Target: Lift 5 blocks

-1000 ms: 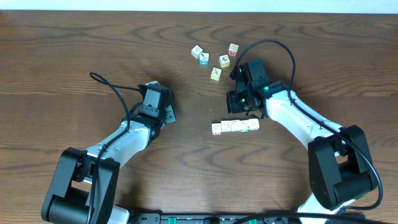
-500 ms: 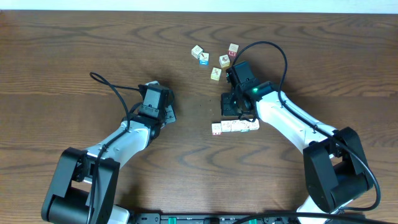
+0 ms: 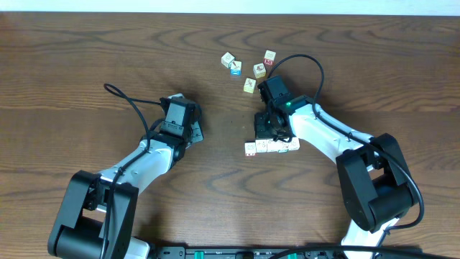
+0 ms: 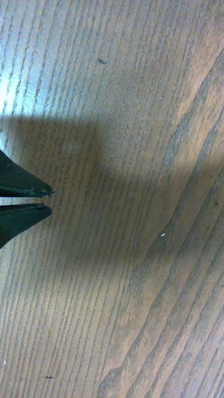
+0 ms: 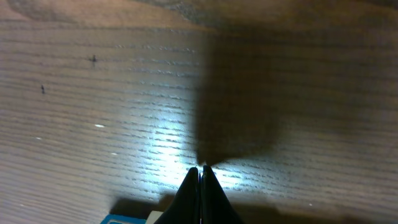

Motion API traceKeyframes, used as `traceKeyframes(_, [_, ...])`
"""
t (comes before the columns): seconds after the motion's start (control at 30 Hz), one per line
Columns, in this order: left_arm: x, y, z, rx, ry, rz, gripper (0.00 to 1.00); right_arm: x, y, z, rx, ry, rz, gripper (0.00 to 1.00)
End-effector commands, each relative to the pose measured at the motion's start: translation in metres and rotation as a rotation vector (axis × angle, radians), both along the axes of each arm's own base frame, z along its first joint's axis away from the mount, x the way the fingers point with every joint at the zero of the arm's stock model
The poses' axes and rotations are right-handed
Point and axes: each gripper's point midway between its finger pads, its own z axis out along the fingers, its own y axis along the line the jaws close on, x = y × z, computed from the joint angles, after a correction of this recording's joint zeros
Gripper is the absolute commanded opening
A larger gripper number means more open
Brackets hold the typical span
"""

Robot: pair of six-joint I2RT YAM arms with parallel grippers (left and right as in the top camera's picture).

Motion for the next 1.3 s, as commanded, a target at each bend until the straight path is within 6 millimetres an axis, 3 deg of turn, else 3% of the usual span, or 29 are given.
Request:
traceKeyframes(0.0, [-0.003, 0.004, -0.006, 0.016, 0.017, -0.007, 0.07, 0.002, 0.009, 0.003, 0.019, -0.013, 0.03, 0.01])
traceKeyframes(0.63, [-0.003, 0.004, -0.006, 0.016, 0.017, -0.007, 0.08, -0.013, 0.019, 0.0, 0.022, 0.029, 0.067, 0.01])
traceKeyframes(1.27, [-0.003, 0.004, -0.006, 0.016, 0.017, -0.007, 0.07, -0.019, 0.017, -0.001, 0.009, 0.054, 0.067, 0.01])
